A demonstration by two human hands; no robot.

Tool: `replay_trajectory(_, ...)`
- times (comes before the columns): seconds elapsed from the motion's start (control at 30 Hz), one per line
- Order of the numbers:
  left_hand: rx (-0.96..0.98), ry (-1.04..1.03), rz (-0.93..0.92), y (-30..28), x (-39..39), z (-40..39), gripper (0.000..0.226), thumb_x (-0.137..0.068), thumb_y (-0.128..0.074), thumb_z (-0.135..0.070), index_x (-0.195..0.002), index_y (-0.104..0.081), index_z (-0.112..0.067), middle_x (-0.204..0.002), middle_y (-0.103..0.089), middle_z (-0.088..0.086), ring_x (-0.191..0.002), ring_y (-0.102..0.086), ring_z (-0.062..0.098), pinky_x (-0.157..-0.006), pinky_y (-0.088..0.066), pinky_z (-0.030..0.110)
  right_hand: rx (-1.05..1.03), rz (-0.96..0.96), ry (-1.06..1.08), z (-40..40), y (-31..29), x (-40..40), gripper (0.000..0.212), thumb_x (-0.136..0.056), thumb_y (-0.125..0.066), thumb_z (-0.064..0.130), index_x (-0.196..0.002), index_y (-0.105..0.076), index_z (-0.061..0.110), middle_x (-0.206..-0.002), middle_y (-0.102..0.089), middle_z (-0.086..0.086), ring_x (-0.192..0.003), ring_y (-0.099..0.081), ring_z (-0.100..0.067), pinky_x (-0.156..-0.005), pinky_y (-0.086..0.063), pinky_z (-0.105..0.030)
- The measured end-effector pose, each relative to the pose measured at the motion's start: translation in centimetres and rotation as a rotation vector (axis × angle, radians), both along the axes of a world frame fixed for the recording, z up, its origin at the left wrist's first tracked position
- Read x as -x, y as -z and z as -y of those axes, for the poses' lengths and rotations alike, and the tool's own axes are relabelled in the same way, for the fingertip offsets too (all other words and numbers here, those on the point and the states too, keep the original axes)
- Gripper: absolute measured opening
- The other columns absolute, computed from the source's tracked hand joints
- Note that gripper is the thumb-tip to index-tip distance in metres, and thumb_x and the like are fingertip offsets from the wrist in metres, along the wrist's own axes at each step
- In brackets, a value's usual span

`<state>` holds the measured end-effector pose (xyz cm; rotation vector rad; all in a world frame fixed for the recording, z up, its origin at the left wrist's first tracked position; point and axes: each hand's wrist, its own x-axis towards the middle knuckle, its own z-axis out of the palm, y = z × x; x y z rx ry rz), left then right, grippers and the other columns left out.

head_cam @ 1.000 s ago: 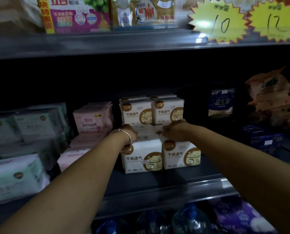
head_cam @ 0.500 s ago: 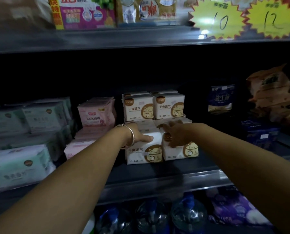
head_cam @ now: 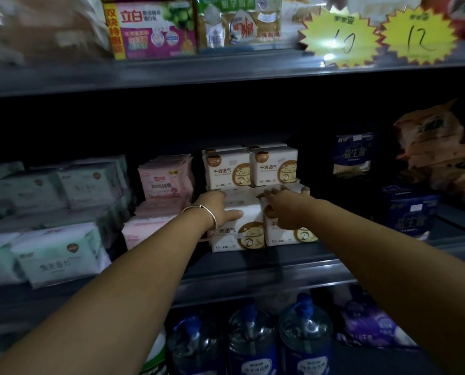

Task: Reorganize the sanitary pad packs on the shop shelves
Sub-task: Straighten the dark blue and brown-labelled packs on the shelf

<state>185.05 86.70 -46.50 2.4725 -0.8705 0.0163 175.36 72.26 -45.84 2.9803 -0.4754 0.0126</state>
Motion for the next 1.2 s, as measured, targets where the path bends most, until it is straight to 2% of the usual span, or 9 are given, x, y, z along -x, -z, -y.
replay_trajectory(0.13, -0.007, -0.028, 0.047, -0.5, 1.2, -2.9, 0.047, -0.086, -0.063, -0.015, -0.132, -0.051, -0.010, -0.126, -0.059, 0.010, -0.111, -0.057, 0.026, -0.093, -0.046, 0.028, -0.016, 0.125, -0.082, -1.8, -0.8, 1.0, 0.053, -0.091, -0.044, 0.009, -0.142, -0.032, 0.013, -0.140, -0.044, -0.012, -0.127, -0.043, -0.030, -0.106, -0.036, -0.048)
replay_trajectory(0.23, -0.036, -0.055, 0.069, -0.5, 1.3, -5.6, 0.045, -0.085, -0.055, -0.003, -0.129, -0.053, -0.012, -0.124, -0.060, 0.010, -0.110, -0.057, 0.026, -0.085, -0.045, 0.023, -0.100, 0.175, -0.124, -4.3, -1.1, 0.9, 0.051, -0.090, -0.044, 0.004, -0.139, -0.039, 0.011, -0.134, -0.048, -0.015, -0.119, -0.051, -0.031, -0.100, -0.045, -0.040)
replay_trajectory(0.4, -0.037, -0.117, 0.106, -0.5, 0.8, -10.7, 0.058, -0.084, -0.049, 0.004, -0.139, -0.042, -0.013, -0.143, -0.043, 0.011, -0.128, -0.046, 0.028, -0.102, -0.041, 0.028, -0.138, 0.201, -0.219, -9.1, -1.3, -1.8, 0.044, -0.090, -0.045, 0.013, -0.134, -0.048, 0.013, -0.134, -0.052, -0.014, -0.120, -0.050, -0.032, -0.098, -0.046, -0.039)
replay_trajectory(0.47, -0.045, -0.134, 0.111, -0.7, 0.2, -12.6, 0.062, -0.083, -0.045, 0.008, -0.141, -0.039, -0.013, -0.144, -0.041, 0.012, -0.128, -0.046, 0.028, -0.098, -0.041, 0.026, -0.156, 0.196, -0.219, -11.1, -1.2, -2.8, 0.043, -0.092, -0.046, 0.014, -0.136, -0.047, 0.012, -0.134, -0.051, -0.013, -0.120, -0.050, -0.031, -0.094, -0.045, -0.032)
replay_trajectory(0.67, -0.068, -0.149, 0.009, -0.2, -1.8, -16.3, 0.058, -0.083, -0.053, -0.001, -0.138, -0.037, -0.011, -0.127, -0.053, 0.014, -0.112, -0.054, 0.030, -0.083, -0.043, 0.025, -0.251, 0.180, -0.219, -15.5, -0.2, -5.1, 0.038, -0.088, -0.057, 0.029, -0.120, -0.052, 0.009, -0.119, -0.057, -0.014, -0.108, -0.054, -0.031, -0.087, -0.048, -0.034)
replay_trajectory(0.8, -0.052, -0.130, -0.060, 0.1, -2.8, -16.9, 0.061, -0.082, -0.062, -0.004, -0.136, -0.035, -0.008, -0.123, -0.055, 0.012, -0.108, -0.056, 0.027, -0.079, -0.043, 0.025, -0.249, 0.146, -0.155, -16.7, 0.5, -5.9, 0.055, -0.084, -0.063, 0.028, -0.131, -0.040, 0.012, -0.127, -0.048, -0.010, -0.114, -0.049, -0.029, -0.095, -0.045, -0.042)
replay_trajectory(0.93, -0.050, -0.122, -0.122, 0.3, -4.5, -16.3, 0.063, -0.081, -0.063, -0.002, -0.136, -0.034, -0.007, -0.125, -0.053, 0.013, -0.112, -0.054, 0.028, -0.085, -0.044, 0.025, -0.296, 0.149, -0.142, -17.0, 1.1, -7.1, 0.067, -0.085, -0.066, 0.025, -0.141, -0.033, 0.010, -0.135, -0.045, -0.012, -0.120, -0.047, -0.027, -0.097, -0.041, -0.033)
replay_trajectory(1.03, -0.053, -0.134, -0.198, 0.2, -5.2, -15.8, 0.055, -0.079, -0.063, -0.001, -0.130, -0.043, -0.003, -0.121, -0.054, 0.015, -0.110, -0.054, 0.030, -0.094, -0.048, 0.035, -0.304, 0.140, -0.142, -17.4, 1.2, -7.8, 0.056, -0.088, -0.064, 0.022, -0.136, -0.039, 0.008, -0.134, -0.047, -0.012, -0.120, -0.048, -0.026, -0.096, -0.041, -0.030)
replay_trajectory(1.2, -0.091, -0.127, -0.185, -0.4, -6.7, -14.7, 0.037, -0.090, -0.047, -0.002, -0.127, -0.049, 0.005, -0.099, -0.055, 0.013, -0.091, -0.045, 0.020, -0.073, -0.046, 0.028, -0.320, 0.067, -0.124, -17.4, 0.3, -8.6, 0.043, -0.090, -0.060, 0.024, -0.130, -0.049, 0.012, -0.128, -0.052, -0.008, -0.116, -0.051, -0.023, -0.091, -0.041, -0.028)
